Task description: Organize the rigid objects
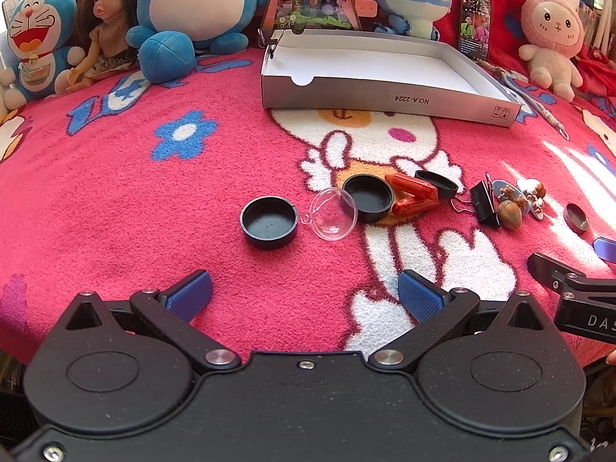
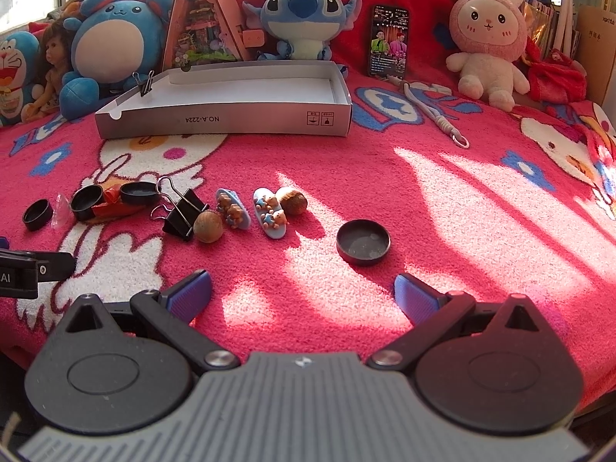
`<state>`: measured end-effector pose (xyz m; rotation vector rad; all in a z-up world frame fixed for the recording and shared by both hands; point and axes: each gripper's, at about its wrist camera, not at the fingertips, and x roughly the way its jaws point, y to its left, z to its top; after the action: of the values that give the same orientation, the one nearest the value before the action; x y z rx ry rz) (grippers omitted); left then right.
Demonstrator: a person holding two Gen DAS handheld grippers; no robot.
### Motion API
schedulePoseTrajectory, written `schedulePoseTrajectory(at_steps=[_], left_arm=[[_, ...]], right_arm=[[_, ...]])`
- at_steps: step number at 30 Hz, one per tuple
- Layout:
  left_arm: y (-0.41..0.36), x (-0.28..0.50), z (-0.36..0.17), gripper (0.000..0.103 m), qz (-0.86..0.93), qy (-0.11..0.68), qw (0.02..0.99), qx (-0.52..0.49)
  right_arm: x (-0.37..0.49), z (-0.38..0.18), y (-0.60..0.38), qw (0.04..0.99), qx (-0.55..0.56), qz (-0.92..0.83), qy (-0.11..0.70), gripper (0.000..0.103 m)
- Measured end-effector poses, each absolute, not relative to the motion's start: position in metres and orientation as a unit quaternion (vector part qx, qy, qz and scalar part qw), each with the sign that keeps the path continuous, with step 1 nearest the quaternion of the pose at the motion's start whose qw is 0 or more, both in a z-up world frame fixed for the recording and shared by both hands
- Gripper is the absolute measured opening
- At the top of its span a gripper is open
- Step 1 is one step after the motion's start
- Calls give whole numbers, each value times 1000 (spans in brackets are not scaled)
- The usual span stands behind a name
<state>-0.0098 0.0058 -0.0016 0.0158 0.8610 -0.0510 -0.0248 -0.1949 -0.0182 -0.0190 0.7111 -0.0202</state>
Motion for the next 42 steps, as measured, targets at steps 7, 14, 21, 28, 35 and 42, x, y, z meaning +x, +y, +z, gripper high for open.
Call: schedulePoseTrajectory(at_steps=[7,14,21,28,35,42], left_arm=[[13,-13,4,93,-29,404,914,-15],[22,-14,11,62,-25,372,928,-21],[22,-9,9,54,-22,350,936,-4],[23,-6,5,30,-13,346,938,-19],[27,-7,19,30,-26,330,943,-26],[28,33,51,30,-63,317,945,-48]], right_arm=[[-29,-12,-202,946,8,-7,325,103],[-33,2,-221,961,2,-33,276,92],[-25,-3,-232,958,-6,-39,285,76],[-17,-13,-232,952,4,-35,305,49],[-16,-3,-231,956,10,-27,293,37],[7,22,-230,961,25,1,276,37]])
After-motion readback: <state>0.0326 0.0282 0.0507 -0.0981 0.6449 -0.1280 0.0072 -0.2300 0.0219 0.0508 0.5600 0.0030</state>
